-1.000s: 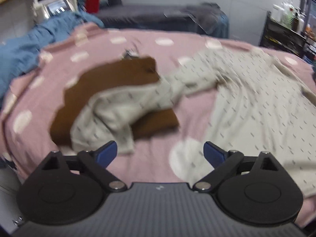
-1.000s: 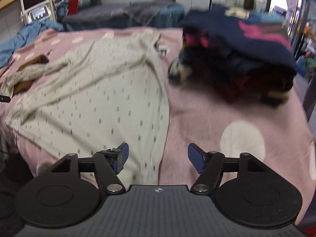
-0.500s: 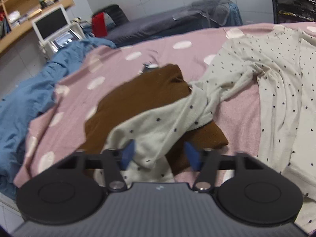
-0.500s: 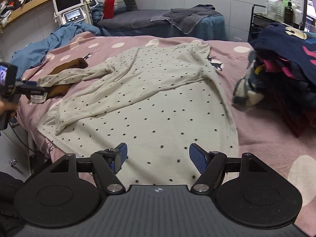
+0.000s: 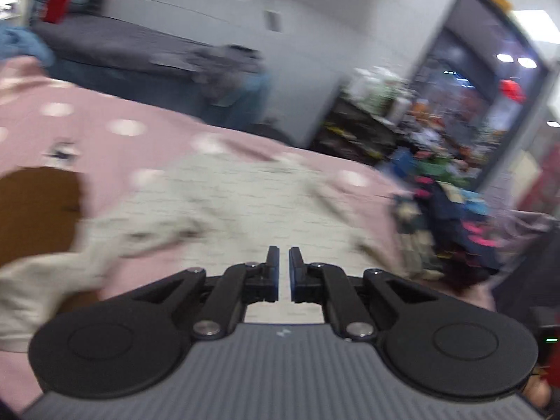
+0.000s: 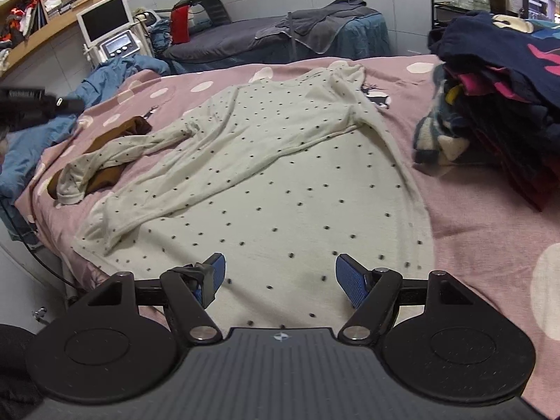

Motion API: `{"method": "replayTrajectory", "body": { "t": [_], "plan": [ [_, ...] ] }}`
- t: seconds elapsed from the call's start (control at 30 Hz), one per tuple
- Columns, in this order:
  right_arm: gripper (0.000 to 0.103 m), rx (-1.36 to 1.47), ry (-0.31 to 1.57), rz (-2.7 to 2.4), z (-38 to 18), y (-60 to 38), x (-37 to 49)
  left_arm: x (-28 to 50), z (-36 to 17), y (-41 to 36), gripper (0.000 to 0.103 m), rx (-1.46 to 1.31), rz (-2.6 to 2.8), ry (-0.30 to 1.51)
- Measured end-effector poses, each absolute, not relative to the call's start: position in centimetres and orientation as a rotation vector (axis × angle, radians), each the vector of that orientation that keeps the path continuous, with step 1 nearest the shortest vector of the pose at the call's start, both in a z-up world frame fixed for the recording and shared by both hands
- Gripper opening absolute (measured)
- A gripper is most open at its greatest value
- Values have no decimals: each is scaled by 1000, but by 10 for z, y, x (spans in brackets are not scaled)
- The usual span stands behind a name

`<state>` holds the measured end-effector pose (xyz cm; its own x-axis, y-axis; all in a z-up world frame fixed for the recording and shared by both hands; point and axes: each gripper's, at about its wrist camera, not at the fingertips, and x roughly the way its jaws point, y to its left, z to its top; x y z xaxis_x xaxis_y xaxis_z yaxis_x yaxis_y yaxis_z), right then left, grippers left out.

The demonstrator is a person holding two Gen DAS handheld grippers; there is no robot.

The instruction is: Fold small clothes

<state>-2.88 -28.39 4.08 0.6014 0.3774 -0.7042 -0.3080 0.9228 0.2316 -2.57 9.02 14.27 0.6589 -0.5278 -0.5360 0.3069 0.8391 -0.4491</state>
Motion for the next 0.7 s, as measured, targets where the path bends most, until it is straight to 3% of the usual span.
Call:
{"method": "replayTrajectory", "body": {
  "t": [0.1,0.23,0.47,0.53,0.57,0.6,0.67,0.7],
  "plan": [
    [103,92,819,433,44,-277,-28,-24,126,31,14,-256,-575,751],
    [103,67,798,446,47,-275,-36,-23,93,31,61,-118,-341,768],
    [103,111,868,432,28,-281,-35,-22,53,115,85,223,226,746],
    [103,118,875,445,26,-276,-32,-25,45,131,85,232,250,724],
    [103,109,874,453,27,-272,-31,-22,39,140,81,221,261,753],
    [103,95,872,462,28,-268,-31,-19,35,147,75,212,263,773],
    [103,76,869,482,29,-261,-30,-14,26,152,53,230,252,789],
    [103,69,869,490,29,-258,-31,-10,20,153,51,255,249,804]
  ]
}}
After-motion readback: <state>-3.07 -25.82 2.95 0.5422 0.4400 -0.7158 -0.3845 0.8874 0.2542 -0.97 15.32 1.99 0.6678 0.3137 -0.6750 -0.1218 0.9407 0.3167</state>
